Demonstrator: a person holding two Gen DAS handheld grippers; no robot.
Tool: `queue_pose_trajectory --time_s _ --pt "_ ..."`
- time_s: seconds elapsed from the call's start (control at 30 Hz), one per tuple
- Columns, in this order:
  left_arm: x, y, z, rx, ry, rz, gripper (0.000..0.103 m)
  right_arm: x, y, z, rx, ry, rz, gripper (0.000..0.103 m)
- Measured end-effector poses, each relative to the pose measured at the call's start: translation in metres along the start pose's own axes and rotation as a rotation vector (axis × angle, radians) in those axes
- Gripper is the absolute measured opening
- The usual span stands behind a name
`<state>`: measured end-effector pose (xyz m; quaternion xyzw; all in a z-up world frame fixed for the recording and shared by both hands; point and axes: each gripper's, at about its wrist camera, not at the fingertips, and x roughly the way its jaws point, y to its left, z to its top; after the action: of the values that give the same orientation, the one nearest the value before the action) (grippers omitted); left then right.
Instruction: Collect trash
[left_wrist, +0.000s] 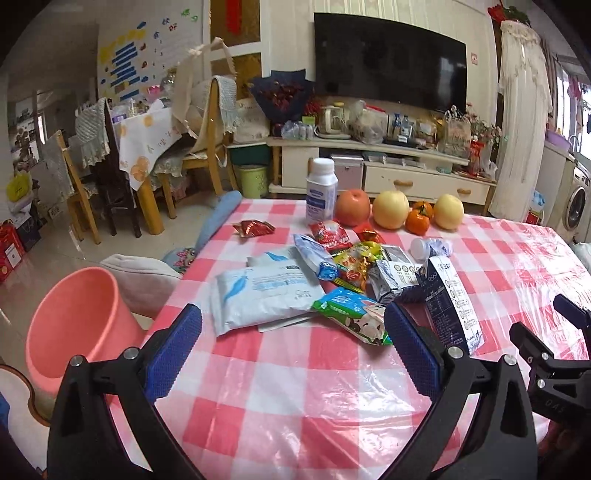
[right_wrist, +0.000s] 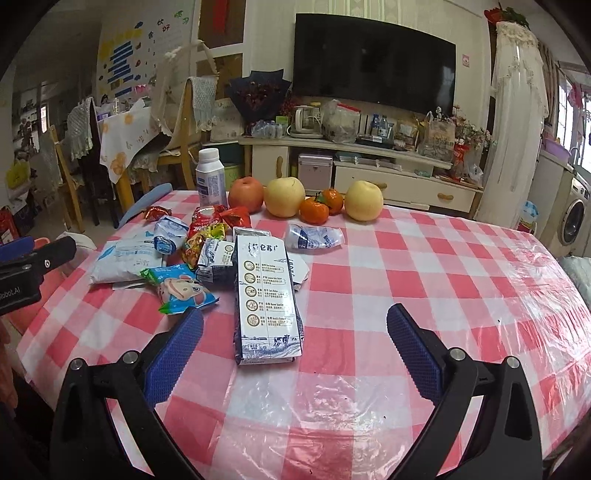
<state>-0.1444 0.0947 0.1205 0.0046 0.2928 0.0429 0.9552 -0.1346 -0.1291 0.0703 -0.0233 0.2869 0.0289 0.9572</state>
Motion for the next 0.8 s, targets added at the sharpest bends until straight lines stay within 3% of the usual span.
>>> queue_pose_trajectory --time_s 0.33,0.8 --pt "-0.048 0.020 -0.006 -0.013 -0.092 0.013 0.100 -0.043 0.011 -0.012 -0.007 -0.097 -0.034 0.098" --pt "-0.075 0.033 -0.013 -0.028 -0.137 0.020 0.100 -0.070 0.029 -0.022 -0.068 -0.183 -0.022 0.098"
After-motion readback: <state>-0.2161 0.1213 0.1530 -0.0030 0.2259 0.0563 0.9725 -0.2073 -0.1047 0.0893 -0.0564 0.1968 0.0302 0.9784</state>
